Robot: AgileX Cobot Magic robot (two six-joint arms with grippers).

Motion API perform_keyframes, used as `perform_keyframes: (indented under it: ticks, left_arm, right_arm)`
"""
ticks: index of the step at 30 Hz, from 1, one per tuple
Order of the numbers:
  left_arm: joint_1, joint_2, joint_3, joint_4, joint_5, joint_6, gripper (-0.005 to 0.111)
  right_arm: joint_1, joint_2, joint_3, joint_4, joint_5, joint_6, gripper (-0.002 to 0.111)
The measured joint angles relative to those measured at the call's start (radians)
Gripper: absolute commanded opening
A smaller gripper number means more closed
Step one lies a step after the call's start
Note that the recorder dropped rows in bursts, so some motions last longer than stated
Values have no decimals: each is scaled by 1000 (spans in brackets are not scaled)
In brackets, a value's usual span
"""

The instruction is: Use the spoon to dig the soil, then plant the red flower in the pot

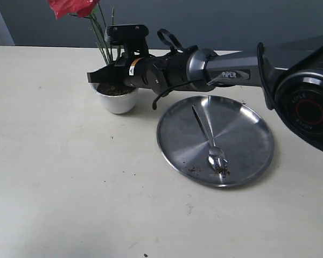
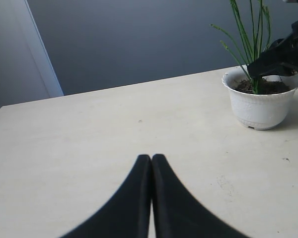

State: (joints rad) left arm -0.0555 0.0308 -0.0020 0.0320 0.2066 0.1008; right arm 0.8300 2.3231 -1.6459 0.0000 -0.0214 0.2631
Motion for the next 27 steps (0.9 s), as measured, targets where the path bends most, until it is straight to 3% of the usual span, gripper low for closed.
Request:
perform_keyframes:
  ticks: [2,4,15,27]
  left_arm:
    - [0,0,0,0,0,0,0]
    - [0,0,0,0,0,0,0]
    - [0,0,0,0,0,0,0]
    - [0,0,0,0,0,0,0]
  right_arm:
    - [0,0,2,0,10,0,52]
    - [0,0,2,0,21,0,57]
    - [0,-25,8,0,60,0,57]
    - [0,-127,28,-30,249,5,57]
